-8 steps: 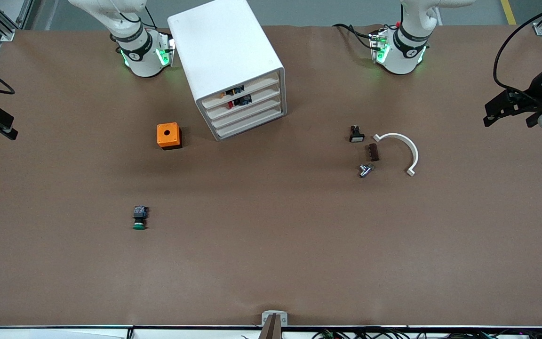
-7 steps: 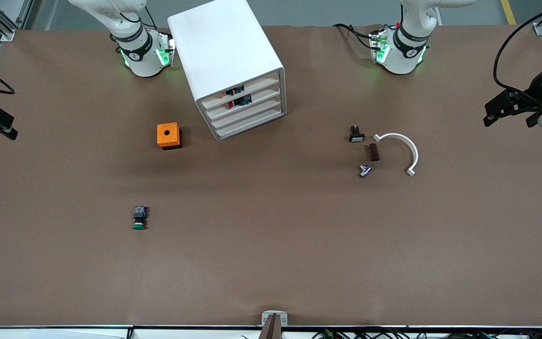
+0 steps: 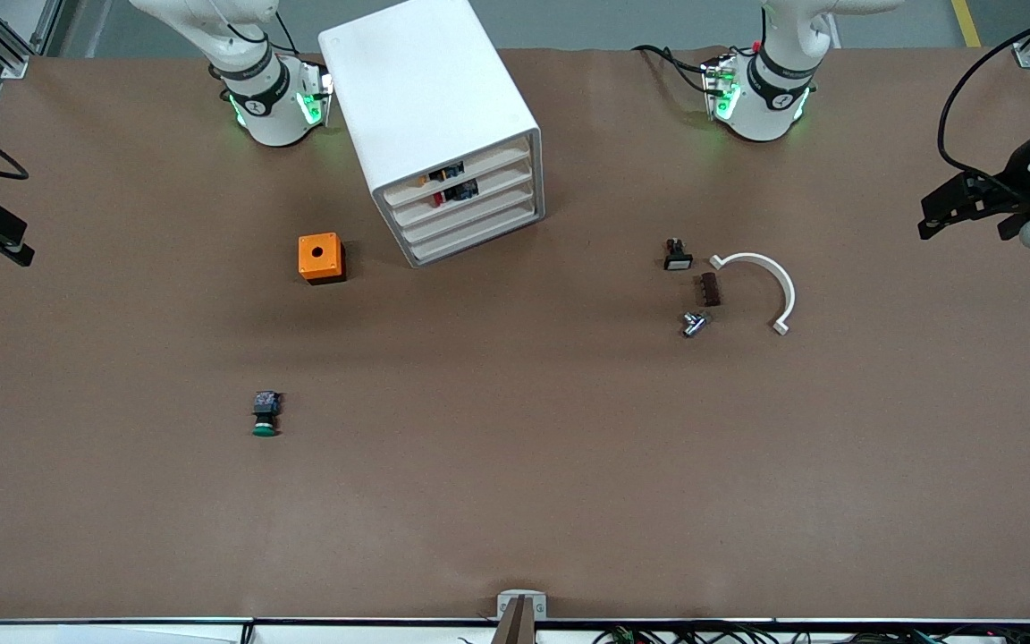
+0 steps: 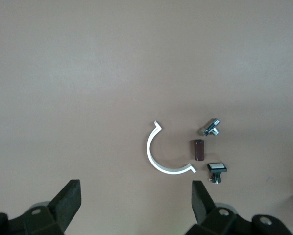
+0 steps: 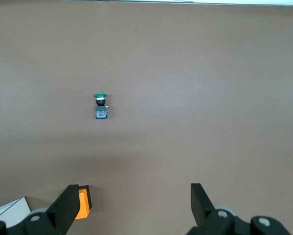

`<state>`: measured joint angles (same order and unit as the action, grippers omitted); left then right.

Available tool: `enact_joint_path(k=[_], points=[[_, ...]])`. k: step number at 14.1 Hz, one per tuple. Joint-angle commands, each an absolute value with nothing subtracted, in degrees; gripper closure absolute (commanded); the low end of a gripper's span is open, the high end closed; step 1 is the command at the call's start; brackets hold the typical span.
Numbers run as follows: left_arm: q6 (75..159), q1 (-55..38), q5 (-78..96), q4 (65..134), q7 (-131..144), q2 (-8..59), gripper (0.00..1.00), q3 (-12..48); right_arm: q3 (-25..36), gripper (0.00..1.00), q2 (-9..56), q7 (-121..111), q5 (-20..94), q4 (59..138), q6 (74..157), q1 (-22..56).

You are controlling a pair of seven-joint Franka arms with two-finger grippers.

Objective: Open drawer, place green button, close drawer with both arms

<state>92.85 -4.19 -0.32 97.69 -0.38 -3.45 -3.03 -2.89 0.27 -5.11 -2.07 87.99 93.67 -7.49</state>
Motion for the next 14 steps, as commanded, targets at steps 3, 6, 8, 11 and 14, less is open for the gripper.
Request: enact_joint_path(k=[3, 6, 8, 11, 14], points=[[94.04, -4.48, -0.35, 95.71, -0.09, 7.36, 0.01, -2.99, -3.25, 0.00, 6.49, -4.22, -0.88, 86.57, 96.49, -5.55], [95.01, -4.92, -0.62, 94.84, 0.09, 14.65, 0.01, -2.64, -3.16, 0.00, 12.02, -3.87, 3.24, 86.57, 102.11, -4.57], [95.01, -5.97, -0.62, 93.61, 0.70, 18.61, 0.01, -2.64, -3.16, 0.00, 15.19, -3.87, 4.04, 86.57, 104.84, -3.87], [95.01, -8.77, -0.79, 93.34, 7.36, 22.67, 0.00, -2.64, -3.16, 0.00, 18.44, -4.48, 3.52, 86.66, 106.07, -2.29], [93.70, -13.17, -0.44, 93.34, 17.02, 23.99, 0.01, -2.55, -3.16, 0.00, 23.45, -4.05, 3.87, 86.66, 111.68, -1.50]])
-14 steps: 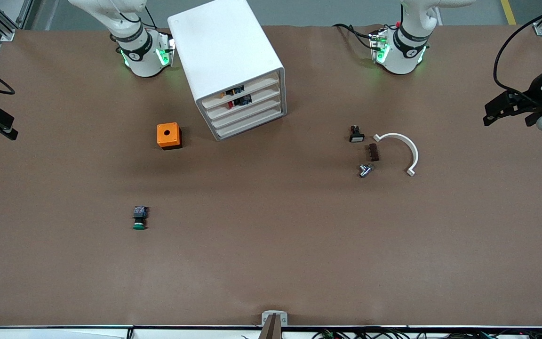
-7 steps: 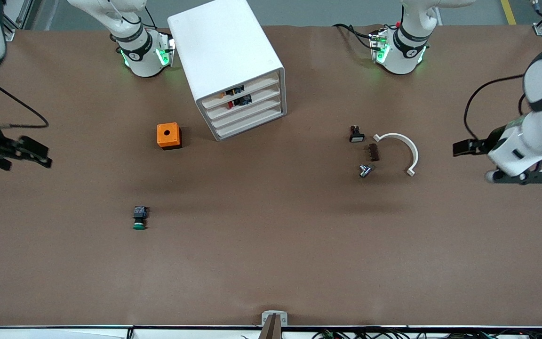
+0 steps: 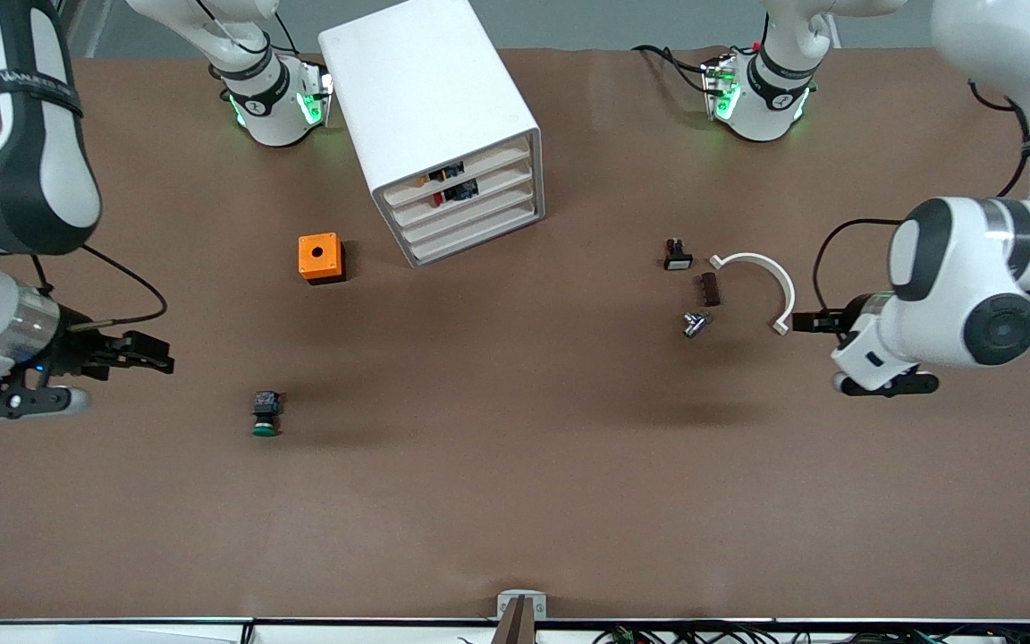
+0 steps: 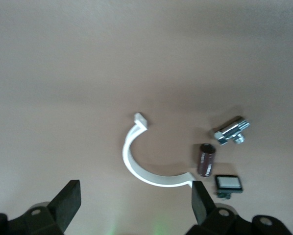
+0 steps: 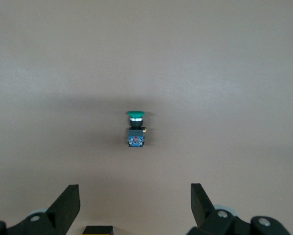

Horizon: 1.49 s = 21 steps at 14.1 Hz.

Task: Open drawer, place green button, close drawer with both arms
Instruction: 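Grasp the green button with the right gripper while the left gripper reaches the drawer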

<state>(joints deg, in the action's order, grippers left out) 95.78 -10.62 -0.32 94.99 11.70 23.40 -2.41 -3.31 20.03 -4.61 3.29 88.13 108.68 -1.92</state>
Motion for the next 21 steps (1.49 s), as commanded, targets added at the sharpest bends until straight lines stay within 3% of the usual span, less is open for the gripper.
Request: enact_joint_path(k=[1, 6, 12, 19, 21], points=[[92.82, -14.23, -0.27, 93.17, 20.27, 23.99, 0.01, -2.46, -3.16, 0.00, 25.64, -3.96, 3.95, 86.83, 114.67, -1.41], [83.43, -20.81, 12.02, 85.02, 46.35, 28.64, 0.00, -2.02, -3.16, 0.00, 35.05, -4.04, 3.87, 87.10, 121.37, -0.88], [82.79, -24.78, 31.53, 77.36, 82.63, 38.82, 0.00, -2.11, -3.16, 0.00, 39.81, -3.96, 3.96, 87.98, 123.05, -0.97], [82.62, -26.10, 53.50, 76.64, 110.79, 47.63, 0.01, -0.89, -3.16, 0.00, 41.57, -3.87, 4.83, 92.98, 127.88, -0.88], [82.44, -25.93, 56.24, 76.64, 118.35, 50.00, 0.01, 1.04, -3.16, 0.10, 41.84, -3.87, 5.80, 93.08, 127.79, -0.88]])
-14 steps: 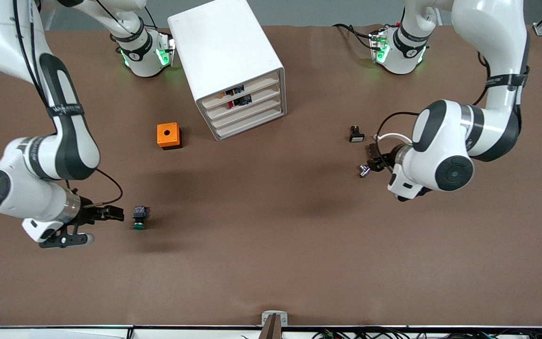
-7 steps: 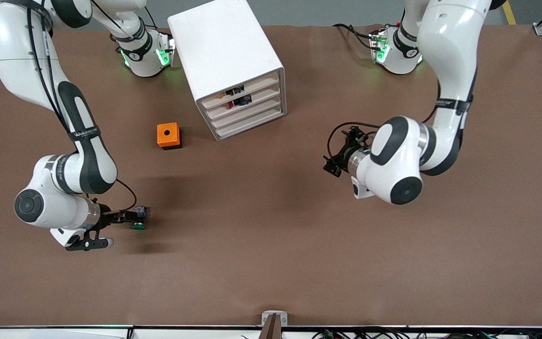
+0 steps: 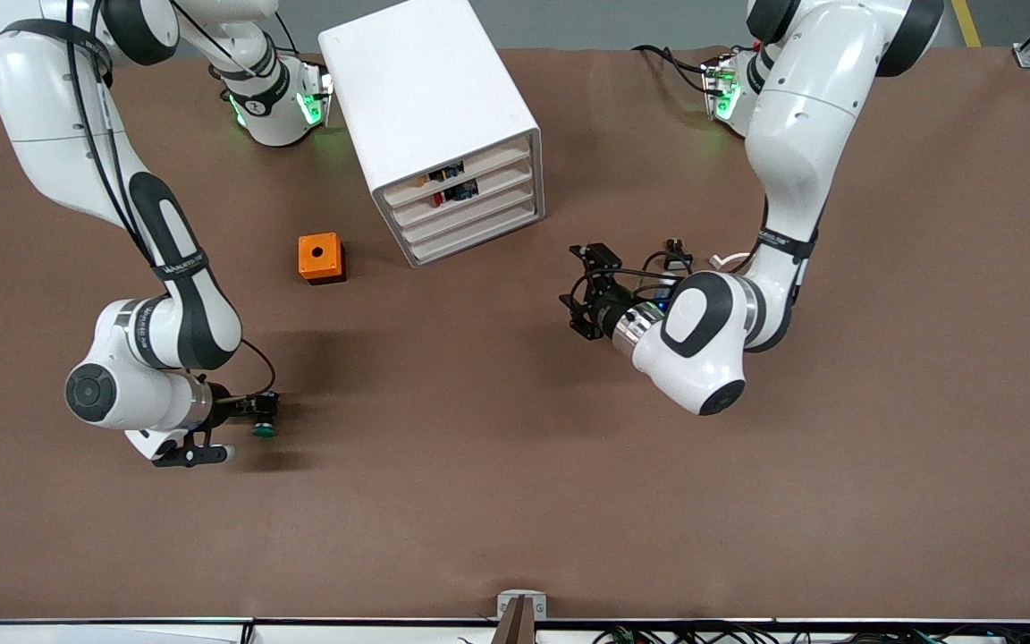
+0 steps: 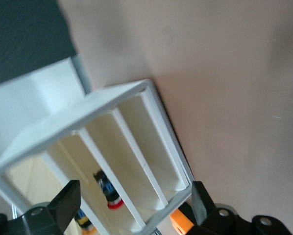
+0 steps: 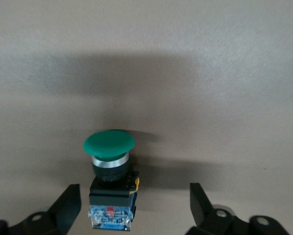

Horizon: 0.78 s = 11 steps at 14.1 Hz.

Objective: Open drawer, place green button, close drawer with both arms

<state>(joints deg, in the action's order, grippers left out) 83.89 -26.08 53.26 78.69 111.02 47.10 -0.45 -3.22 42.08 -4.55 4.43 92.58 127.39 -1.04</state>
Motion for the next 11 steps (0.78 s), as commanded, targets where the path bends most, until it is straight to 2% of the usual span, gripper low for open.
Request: enact_joint_path(k=[1, 6, 7, 8, 9, 11], points=[[82.44, -25.93, 57.21, 76.64, 120.82, 51.31, 0.01, 1.92, -3.16, 0.19, 41.84, -3.87, 5.89, 92.99, 127.44, -0.79], [82.44, -26.28, 59.23, 76.82, 127.26, 56.68, 0.01, 6.93, -3.16, 0.67, 41.75, -3.69, 5.89, 92.99, 127.18, -0.70], [82.35, -26.89, 59.24, 76.82, 127.18, 56.78, 0.04, 7.64, -3.16, 0.76, 41.66, -3.69, 5.98, 92.90, 127.18, -0.79], [82.35, -27.24, 59.24, 76.82, 127.18, 56.78, 0.18, 8.26, -3.16, 0.85, 41.66, -3.60, 5.98, 92.90, 127.18, -0.88], [82.44, -27.59, 59.33, 76.82, 127.09, 56.95, 0.27, 8.52, -3.16, 0.92, 41.66, -2.91, 5.98, 92.81, 127.18, -0.97], [82.44, -28.30, 59.33, 76.99, 127.00, 58.01, 0.37, 8.53, -3.16, 0.99, 41.49, -1.85, 5.98, 92.64, 127.18, -1.14]])
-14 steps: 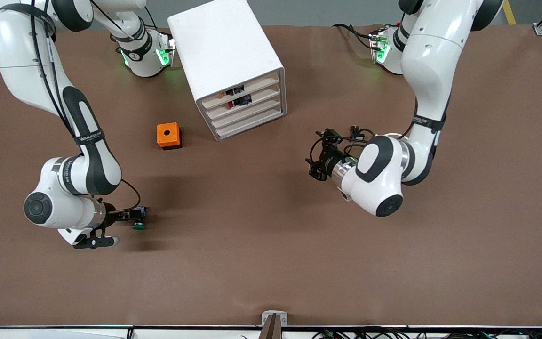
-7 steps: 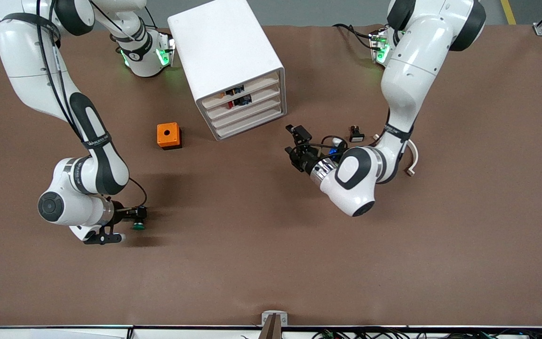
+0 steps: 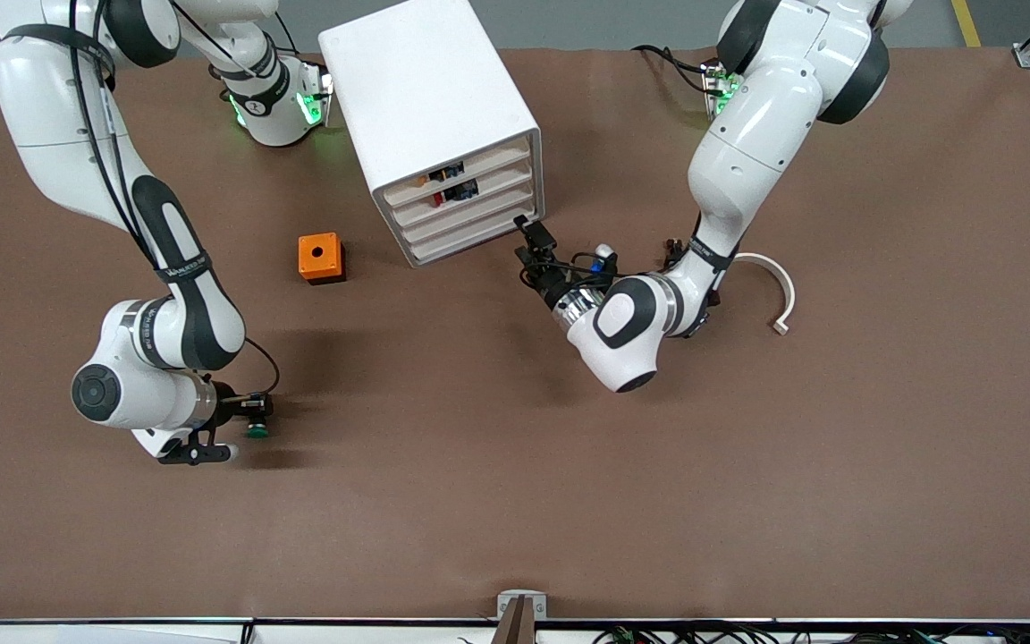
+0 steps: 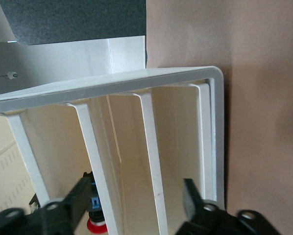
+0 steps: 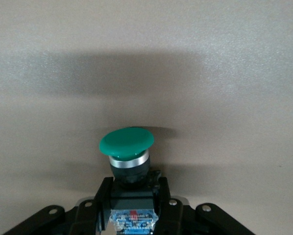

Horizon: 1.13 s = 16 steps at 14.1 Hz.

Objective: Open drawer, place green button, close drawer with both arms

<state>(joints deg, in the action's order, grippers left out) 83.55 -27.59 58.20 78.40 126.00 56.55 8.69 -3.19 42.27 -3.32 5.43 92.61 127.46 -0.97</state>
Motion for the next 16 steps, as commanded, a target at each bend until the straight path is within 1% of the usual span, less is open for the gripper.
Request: enact_joint_path(k=[1, 3, 5, 8, 11, 14, 16], points=[[82.44, -28.65, 59.24, 77.17, 126.83, 58.09, 0.41, 8.53, -3.16, 1.00, 41.40, -1.85, 5.98, 92.55, 127.18, -1.23], [82.44, -29.00, 59.06, 77.43, 126.83, 58.53, 0.45, 8.53, -3.25, 1.00, 41.31, -1.93, 5.98, 91.76, 127.00, -1.14], [82.35, -29.44, 59.15, 77.87, 126.91, 58.97, 0.46, 8.53, -3.25, 1.00, 41.22, -1.06, 6.06, 90.45, 124.82, -0.97], [81.74, -30.23, 59.33, 78.13, 127.18, 60.11, 0.46, 8.61, -3.34, 1.00, 41.05, 4.55, 6.06, 86.93, 118.58, -0.27], [81.74, -31.37, 59.33, 79.54, 127.18, 60.21, 0.46, 9.40, -4.39, 1.00, 39.99, 10.61, 6.15, 85.52, 114.45, 0.00], [80.16, -33.13, 59.06, 79.54, 127.18, 60.12, 0.48, 9.93, -5.71, 1.00, 38.76, 17.74, 8.60, 83.33, 109.26, 0.00], [79.72, -34.45, 58.54, 79.54, 127.09, 60.12, 0.52, 9.93, -5.71, 1.00, 37.19, 20.73, 11.15, 82.88, 106.54, 0.00]])
